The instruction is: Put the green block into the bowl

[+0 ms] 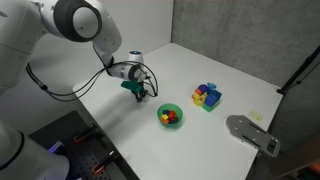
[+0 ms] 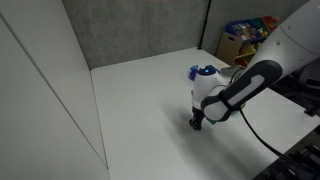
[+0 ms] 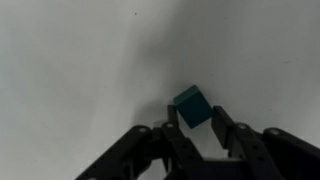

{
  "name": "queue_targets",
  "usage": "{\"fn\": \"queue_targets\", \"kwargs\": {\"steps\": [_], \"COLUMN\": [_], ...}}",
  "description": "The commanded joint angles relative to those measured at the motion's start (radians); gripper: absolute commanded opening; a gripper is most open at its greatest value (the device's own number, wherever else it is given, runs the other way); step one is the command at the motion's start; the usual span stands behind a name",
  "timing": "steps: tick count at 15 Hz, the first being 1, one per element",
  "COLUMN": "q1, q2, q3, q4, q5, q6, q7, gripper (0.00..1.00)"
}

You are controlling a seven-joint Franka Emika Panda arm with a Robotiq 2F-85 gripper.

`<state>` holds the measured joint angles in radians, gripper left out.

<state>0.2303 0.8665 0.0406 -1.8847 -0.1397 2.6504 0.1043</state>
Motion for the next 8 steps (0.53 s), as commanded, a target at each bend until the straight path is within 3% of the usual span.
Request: {"fn": "queue_targets", "kwargs": {"steps": [1,2,3,8], "q1": [-0.009,-0.014,-0.019,-0.047], "q2": [-0.034,-0.047,-0.058,-0.143], "q3": [-0.003,-0.004,-0.007,-0.04], "q4": [0.015,0.014,0.014,-0.006], "q5": [0.02,0.022,0.023,0.023], "q6": [-0.067,-0.08,-0.089,-0.131], "q7": [-0.007,-0.006,-0.004,0.011], "gripper": [0.11,0.07,0.11,0.1]}}
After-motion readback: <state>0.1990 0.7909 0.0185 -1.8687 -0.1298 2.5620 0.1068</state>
